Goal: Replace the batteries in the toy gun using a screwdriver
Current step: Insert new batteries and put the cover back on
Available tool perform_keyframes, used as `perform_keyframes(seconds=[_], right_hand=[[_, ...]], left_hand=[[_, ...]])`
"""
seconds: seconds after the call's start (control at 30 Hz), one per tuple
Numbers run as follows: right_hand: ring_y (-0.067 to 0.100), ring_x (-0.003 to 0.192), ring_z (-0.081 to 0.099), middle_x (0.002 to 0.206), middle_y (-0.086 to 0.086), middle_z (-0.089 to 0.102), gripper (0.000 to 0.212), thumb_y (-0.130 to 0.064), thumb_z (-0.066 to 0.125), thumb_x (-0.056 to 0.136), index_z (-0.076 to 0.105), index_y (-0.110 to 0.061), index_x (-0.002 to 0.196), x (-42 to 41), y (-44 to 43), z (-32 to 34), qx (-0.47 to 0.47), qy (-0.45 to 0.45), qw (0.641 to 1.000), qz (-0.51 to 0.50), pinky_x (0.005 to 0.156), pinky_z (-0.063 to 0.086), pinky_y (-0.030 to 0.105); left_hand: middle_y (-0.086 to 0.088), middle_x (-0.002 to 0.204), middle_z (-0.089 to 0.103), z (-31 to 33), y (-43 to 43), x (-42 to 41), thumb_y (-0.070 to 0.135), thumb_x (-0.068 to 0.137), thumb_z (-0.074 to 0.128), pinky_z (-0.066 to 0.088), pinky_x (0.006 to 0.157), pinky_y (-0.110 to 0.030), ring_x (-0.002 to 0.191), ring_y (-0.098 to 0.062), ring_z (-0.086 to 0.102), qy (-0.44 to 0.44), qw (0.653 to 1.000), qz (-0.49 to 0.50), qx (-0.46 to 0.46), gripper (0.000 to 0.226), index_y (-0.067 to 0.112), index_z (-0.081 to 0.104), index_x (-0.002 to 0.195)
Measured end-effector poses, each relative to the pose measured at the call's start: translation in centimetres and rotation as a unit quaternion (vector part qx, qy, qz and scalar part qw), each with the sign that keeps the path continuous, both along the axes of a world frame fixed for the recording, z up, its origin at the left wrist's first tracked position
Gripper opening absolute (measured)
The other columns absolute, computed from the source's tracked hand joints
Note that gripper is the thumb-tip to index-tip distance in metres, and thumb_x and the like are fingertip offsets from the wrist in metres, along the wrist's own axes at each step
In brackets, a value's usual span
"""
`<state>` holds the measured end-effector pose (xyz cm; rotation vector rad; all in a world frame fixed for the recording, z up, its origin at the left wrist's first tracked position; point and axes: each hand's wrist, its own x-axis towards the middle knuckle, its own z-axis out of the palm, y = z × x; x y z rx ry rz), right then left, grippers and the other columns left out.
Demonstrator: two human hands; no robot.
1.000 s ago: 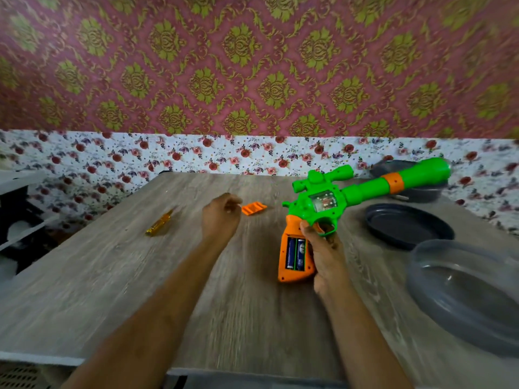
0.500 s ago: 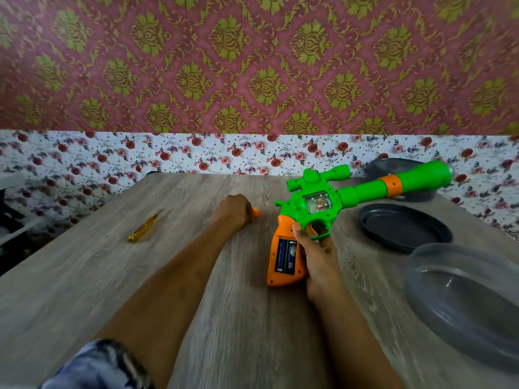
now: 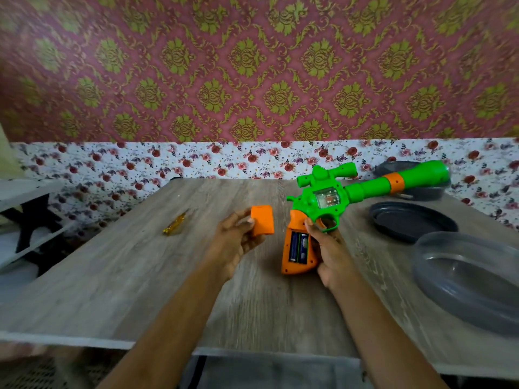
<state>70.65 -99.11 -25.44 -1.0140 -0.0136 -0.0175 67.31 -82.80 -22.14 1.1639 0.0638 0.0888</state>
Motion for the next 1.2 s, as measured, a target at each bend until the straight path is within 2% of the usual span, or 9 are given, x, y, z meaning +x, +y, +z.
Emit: perform_keyframes(seconds=[0.1,0.17,0.27,0.47,0.67,0.8,0.9,1.03,1.2], right_hand=[[0.017,0.081,0.064,0.101,0.005,0.065,0.046,-0.016,0.065,0.078,0.054,-0.015,0.123,0.5,0.1,-0.4,-0.007,-0.003,1.000,0.004,0.066,0.058,0.036],[0.016,0.080,0.064,0.098,0.003,0.065,0.038,-0.015,0.063,0.082,0.054,-0.018,0.119,1.0,0.1,-0.4,-0.010,-0.013,1.000,0.008,0.062,0.057,0.034],[0.017,0.082,0.064,0.097,0.002,0.065,0.033,-0.013,0.061,0.084,0.054,-0.019,0.115,1.8,0.3,-0.6,-0.012,-0.024,1.000,0.014,0.068,0.056,0.035],[0.020,0.090,0.062,0.101,0.003,0.065,0.042,-0.015,0.063,0.079,0.053,-0.016,0.120,2.5,0.4,-1.1,-0.022,-0.044,0.999,0.020,0.081,0.053,0.040],[0.015,0.082,0.062,0.092,-0.001,0.066,0.020,-0.008,0.060,0.084,0.059,-0.021,0.099,2.5,0.3,-1.0,-0.013,-0.040,0.999,0.007,0.079,0.052,0.039],[0.011,0.076,0.066,0.081,-0.005,0.071,0.018,-0.009,0.060,0.085,0.059,-0.022,0.097,2.5,0.3,-1.0,-0.013,-0.043,0.999,0.010,0.071,0.054,0.035],[0.011,0.076,0.065,0.075,-0.008,0.072,0.018,-0.010,0.062,0.084,0.059,-0.023,0.095,2.5,0.2,-1.0,-0.015,-0.033,0.999,0.005,0.065,0.055,0.032],[0.019,0.089,0.061,0.096,0.001,0.065,0.020,-0.009,0.061,0.084,0.058,-0.023,0.099,2.3,0.3,-0.9,-0.011,-0.029,1.000,0.004,0.081,0.052,0.042],[0.021,0.093,0.060,0.098,0.002,0.064,0.021,-0.010,0.061,0.085,0.058,-0.023,0.100,2.2,0.2,-0.7,-0.014,-0.024,1.000,0.003,0.087,0.049,0.047]], left_hand=[[-0.010,0.098,0.062,-1.2,-0.2,-0.7,0.000,0.096,0.045,0.057,0.058,-0.021,0.080,-0.019,0.062,-0.028,0.999,-0.015,0.008,0.031,0.013,0.052,0.123],[-0.010,0.098,0.062,-1.0,0.0,-0.6,0.000,0.096,0.047,0.056,0.058,-0.021,0.081,-0.019,0.062,-0.036,0.999,-0.012,0.025,0.032,0.016,0.053,0.122],[-0.012,0.104,0.062,-1.1,-0.2,-0.7,0.002,0.095,0.049,0.058,0.062,-0.023,0.084,-0.019,0.064,-0.022,0.997,-0.018,0.075,0.028,0.019,0.054,0.117],[-0.016,0.109,0.060,-1.5,-1.0,-0.2,0.003,0.094,0.051,0.059,0.066,-0.027,0.095,-0.026,0.061,-0.027,0.985,-0.040,0.167,0.019,0.014,0.057,0.109],[-0.013,0.094,0.061,-1.9,-1.0,0.0,0.005,0.091,0.056,0.059,0.064,-0.028,0.079,-0.020,0.062,-0.039,0.972,-0.011,0.230,0.008,0.012,0.058,0.087],[-0.010,0.076,0.058,-2.2,-0.8,-0.1,0.003,0.089,0.060,0.053,0.051,-0.018,0.061,-0.014,0.058,-0.050,0.965,0.004,0.258,0.012,0.008,0.055,0.078],[-0.008,0.070,0.059,-2.2,-0.7,-0.2,0.001,0.087,0.063,0.051,0.050,-0.018,0.049,-0.009,0.058,-0.064,0.961,0.009,0.270,0.013,0.008,0.056,0.078],[-0.008,0.070,0.059,-2.2,-0.8,-0.3,-0.001,0.084,0.065,0.051,0.050,-0.017,0.051,-0.009,0.059,-0.085,0.958,0.022,0.274,0.016,0.011,0.057,0.076],[-0.007,0.073,0.062,-2.2,-0.7,-0.3,0.000,0.083,0.067,0.051,0.052,-0.016,0.052,-0.008,0.059,-0.097,0.956,0.026,0.275,0.011,0.009,0.060,0.082]])
